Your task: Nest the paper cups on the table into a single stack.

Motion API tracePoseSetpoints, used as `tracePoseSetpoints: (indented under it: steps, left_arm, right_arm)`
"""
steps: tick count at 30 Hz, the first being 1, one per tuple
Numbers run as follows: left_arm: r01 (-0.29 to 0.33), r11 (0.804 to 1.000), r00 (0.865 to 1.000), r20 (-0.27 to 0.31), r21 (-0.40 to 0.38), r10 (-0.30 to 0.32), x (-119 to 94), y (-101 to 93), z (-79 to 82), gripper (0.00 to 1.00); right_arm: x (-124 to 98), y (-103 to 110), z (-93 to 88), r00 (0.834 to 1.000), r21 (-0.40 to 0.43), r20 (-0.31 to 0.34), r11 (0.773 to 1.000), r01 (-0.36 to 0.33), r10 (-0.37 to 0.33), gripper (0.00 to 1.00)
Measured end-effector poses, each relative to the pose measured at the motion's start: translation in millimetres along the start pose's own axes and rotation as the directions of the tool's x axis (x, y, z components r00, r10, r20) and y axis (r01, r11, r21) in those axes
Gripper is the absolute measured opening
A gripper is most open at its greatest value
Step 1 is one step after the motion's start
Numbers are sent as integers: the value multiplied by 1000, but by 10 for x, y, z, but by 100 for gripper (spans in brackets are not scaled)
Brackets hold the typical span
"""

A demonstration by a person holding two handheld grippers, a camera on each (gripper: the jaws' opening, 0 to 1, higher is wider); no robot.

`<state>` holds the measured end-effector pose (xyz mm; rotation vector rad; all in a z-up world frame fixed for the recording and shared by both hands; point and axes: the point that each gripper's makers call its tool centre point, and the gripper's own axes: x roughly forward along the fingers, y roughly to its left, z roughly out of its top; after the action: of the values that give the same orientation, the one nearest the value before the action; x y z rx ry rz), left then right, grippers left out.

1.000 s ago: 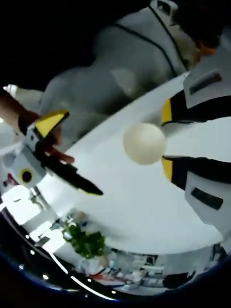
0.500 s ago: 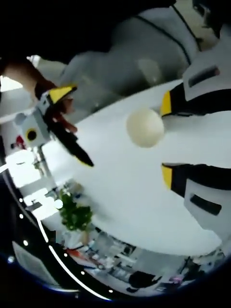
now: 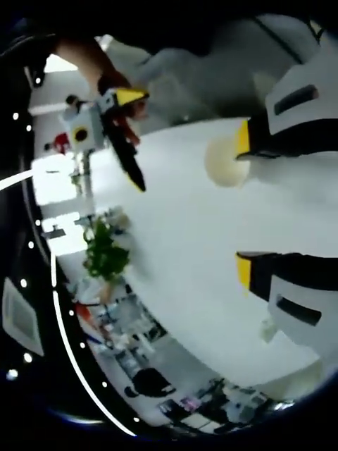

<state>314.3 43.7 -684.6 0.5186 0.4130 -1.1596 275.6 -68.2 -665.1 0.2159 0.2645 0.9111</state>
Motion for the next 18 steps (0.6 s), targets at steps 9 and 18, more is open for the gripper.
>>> tracePoseSetpoints:
  steps: [9,18]
  left_arm:
    - [-85,991,995,44,-107,90,-83,111,-41,69]
    - [-140,969,984,84,-205,160,-108,232,4,91]
  right_arm:
    - [-31,-5,-7,1000,-2,-11,1000,6,-6,100]
    - [-51,8,-24,1000,4,-17,1000,10,-10,100]
